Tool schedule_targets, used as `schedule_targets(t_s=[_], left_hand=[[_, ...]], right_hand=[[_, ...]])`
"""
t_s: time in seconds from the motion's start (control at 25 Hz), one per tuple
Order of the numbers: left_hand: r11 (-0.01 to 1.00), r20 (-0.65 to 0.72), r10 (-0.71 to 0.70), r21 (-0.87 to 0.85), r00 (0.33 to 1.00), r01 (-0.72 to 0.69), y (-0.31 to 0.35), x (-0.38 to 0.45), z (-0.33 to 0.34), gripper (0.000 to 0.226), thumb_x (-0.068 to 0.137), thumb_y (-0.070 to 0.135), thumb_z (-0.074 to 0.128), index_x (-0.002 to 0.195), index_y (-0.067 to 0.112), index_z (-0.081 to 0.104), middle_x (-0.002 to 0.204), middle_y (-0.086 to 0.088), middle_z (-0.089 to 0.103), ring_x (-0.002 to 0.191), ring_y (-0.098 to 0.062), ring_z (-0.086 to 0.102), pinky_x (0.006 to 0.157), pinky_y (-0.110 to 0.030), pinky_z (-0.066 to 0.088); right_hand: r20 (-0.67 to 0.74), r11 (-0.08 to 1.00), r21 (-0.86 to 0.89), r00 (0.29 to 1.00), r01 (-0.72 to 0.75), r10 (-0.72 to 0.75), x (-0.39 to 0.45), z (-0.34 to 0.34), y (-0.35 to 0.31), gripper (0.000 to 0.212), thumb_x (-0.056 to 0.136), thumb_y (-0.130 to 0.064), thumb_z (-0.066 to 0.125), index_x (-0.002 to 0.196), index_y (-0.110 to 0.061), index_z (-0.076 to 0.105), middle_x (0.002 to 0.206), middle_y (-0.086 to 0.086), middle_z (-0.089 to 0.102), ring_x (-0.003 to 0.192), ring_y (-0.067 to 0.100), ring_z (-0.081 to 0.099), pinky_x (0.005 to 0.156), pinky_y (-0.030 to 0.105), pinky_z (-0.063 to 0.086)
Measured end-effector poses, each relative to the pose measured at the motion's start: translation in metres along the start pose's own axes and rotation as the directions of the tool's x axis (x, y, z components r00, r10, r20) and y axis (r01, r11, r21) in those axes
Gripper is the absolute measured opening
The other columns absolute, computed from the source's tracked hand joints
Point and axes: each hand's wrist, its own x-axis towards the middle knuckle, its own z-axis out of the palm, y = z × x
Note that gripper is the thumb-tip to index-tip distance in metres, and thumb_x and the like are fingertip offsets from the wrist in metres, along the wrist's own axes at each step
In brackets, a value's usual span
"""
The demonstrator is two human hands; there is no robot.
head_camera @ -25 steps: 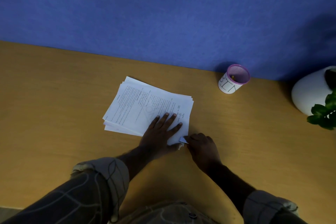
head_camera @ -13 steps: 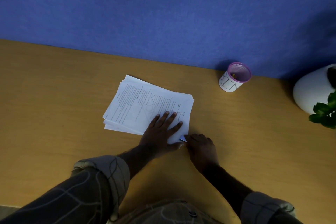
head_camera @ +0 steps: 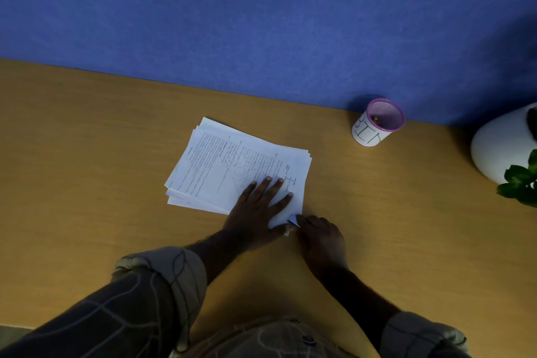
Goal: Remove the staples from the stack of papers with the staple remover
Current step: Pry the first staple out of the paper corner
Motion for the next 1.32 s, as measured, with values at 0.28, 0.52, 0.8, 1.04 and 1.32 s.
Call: schedule_targets(t_s=[0.28, 0.52, 0.8, 1.04, 1.32], left_hand=[[0.999, 0.039, 0.022, 0.034, 0.999, -0.024, -0.003, 0.002, 0.004, 0.073, 0.091, 0.073, 0.035, 0.153, 0.035, 0.032, 0.165, -0.009, 0.023, 0.152, -0.034, 0.019, 0.121, -0.055, 0.018], [1.000, 0.027, 0.006, -0.002, 1.000, -0.006, -0.002, 0.002, 0.006, 0.070, 0.091, 0.073, 0.035, 0.151, 0.037, 0.034, 0.165, -0.007, 0.023, 0.152, -0.031, 0.019, 0.120, -0.055, 0.020], [1.000, 0.037, 0.015, 0.001, 0.999, -0.015, -0.003, 0.002, 0.003, 0.074, 0.090, 0.076, 0.026, 0.152, 0.036, 0.034, 0.165, -0.008, 0.023, 0.151, -0.032, 0.020, 0.122, -0.052, 0.013], [1.000, 0.059, 0.009, -0.004, 0.998, -0.009, -0.003, 0.001, 0.004, 0.075, 0.090, 0.077, 0.027, 0.153, 0.036, 0.031, 0.166, -0.005, 0.018, 0.153, -0.030, 0.015, 0.122, -0.052, 0.013], [1.000, 0.081, 0.011, 0.007, 0.997, -0.011, -0.003, 0.003, 0.003, 0.075, 0.090, 0.078, 0.025, 0.153, 0.036, 0.029, 0.166, -0.007, 0.019, 0.152, -0.032, 0.017, 0.121, -0.054, 0.014]], right_hand=[[0.041, 0.997, -0.008, 0.997, 0.072, -0.071, 0.004, -0.006, 0.009, 0.028, 0.089, -0.022, 0.061, 0.116, -0.019, 0.067, 0.102, 0.000, 0.071, 0.085, 0.017, 0.064, 0.072, 0.033, 0.049], [0.032, 0.999, 0.020, 0.999, 0.037, -0.038, 0.006, -0.003, 0.002, 0.026, 0.088, -0.018, 0.065, 0.113, -0.016, 0.068, 0.094, 0.002, 0.071, 0.077, 0.018, 0.064, 0.065, 0.031, 0.049], [-0.002, 0.990, 0.122, 0.998, -0.066, 0.067, 0.015, -0.009, 0.007, 0.021, 0.093, -0.021, 0.060, 0.113, -0.019, 0.067, 0.096, -0.001, 0.071, 0.079, 0.010, 0.061, 0.066, 0.018, 0.043], [0.066, 0.979, 0.202, 0.997, 0.019, -0.033, 0.021, -0.022, 0.022, 0.021, 0.091, -0.022, 0.063, 0.111, -0.024, 0.069, 0.095, -0.005, 0.070, 0.081, 0.005, 0.056, 0.070, 0.019, 0.046], [0.130, 0.991, 0.007, 0.982, 0.137, -0.137, 0.021, -0.018, 0.019, 0.026, 0.089, -0.023, 0.062, 0.114, -0.025, 0.068, 0.102, -0.003, 0.069, 0.095, 0.019, 0.061, 0.078, 0.035, 0.045]])
